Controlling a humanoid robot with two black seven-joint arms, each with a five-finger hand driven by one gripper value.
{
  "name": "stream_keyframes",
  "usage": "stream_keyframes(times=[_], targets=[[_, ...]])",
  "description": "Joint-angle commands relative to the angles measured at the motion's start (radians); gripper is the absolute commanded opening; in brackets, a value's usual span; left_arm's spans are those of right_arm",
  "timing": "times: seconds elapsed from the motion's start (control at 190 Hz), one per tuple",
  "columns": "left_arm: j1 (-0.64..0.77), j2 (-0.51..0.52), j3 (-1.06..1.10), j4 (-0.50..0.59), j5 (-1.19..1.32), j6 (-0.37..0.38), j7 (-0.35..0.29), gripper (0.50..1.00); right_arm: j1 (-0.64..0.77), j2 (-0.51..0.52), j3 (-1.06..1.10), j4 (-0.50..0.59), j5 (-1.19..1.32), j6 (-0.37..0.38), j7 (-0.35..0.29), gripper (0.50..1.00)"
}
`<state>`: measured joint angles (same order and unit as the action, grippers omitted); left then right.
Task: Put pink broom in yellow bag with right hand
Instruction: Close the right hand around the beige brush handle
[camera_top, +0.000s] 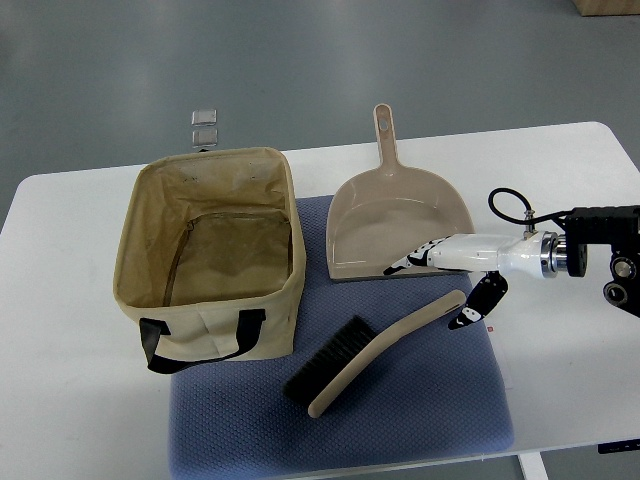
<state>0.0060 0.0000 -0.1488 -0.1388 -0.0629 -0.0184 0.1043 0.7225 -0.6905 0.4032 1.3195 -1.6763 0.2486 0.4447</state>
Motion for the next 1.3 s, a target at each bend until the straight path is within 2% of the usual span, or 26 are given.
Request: stream_keyframes(times=[0.0,0.294,0.515,0.562,0.636,0.673,0.825,1.062,1.293], targets=[[0.0,0.0,0.0,-0.001,0.0,0.0,0.0,1.0,-0.02,0.011,-0.001,0.001,-0.051,-0.043,-0.001,0.928],[0.0,0.0,0.0,-0.001,0.0,0.0,0.0,1.0,-0.052,0.031,-0.001,0.01,-0.105,-0.081,-0.001,0.926],[0.0,0.0,0.0,0.001,0.0,0.0,0.0,1.0,-0.058,0.031,-0.001,0.001,-0.108,-0.109,-0.001,0.901],[0.0,0.0,0.0,0.001,0.0,0.0,0.0,1.0,-0.066,0.029,-0.001,0.001,-0.108,-0.118,-0.001,0.872],[0.0,0.0,0.0,-0.001,0.0,0.0,0.0,1.0,-0.074,0.029,-0.003,0.001,-0.108,-0.127,0.0,0.858],[0.0,0.0,0.0,-0.001,0.0,0.0,0.0,1.0,-0.078,0.029,-0.001,0.001,-0.109,-0.131,0.0,0.832],[0.0,0.0,0.0,-0.001,0.0,0.0,0.0,1.0,-0.087,0.029,-0.001,0.001,-0.109,-0.14,0.0,0.795],[0.0,0.0,0.0,0.001,0.0,0.0,0.0,1.0,-0.094,0.043,-0.001,-0.002,-0.134,-0.144,-0.001,0.691],[0.0,0.0,0.0,0.001,0.0,0.0,0.0,1.0,-0.103,0.046,-0.001,-0.01,-0.135,-0.166,-0.003,0.66]])
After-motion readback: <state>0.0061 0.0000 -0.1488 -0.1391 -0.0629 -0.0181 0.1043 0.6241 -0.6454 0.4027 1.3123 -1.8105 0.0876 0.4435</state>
